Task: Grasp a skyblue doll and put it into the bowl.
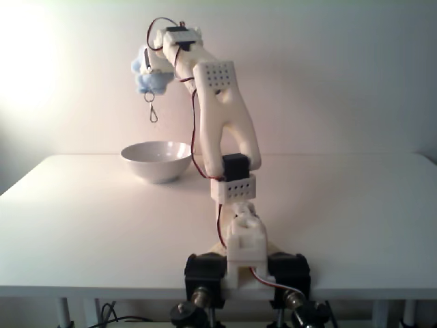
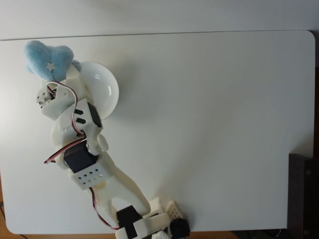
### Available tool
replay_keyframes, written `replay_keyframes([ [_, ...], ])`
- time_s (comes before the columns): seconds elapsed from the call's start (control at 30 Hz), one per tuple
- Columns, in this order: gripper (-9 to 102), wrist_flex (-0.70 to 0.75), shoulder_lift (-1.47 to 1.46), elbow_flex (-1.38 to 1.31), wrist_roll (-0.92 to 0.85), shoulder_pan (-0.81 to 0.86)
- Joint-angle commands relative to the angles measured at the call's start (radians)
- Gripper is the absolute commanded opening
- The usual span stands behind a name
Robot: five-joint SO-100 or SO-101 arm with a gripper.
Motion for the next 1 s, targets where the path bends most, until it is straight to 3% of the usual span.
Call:
replay_keyframes([
  [0.0,0,-0.014,-0.021,-0.055,0.005,-0.014],
  [0.97,0,-0.012,-0.176,-0.121,-0.006,-0.054],
])
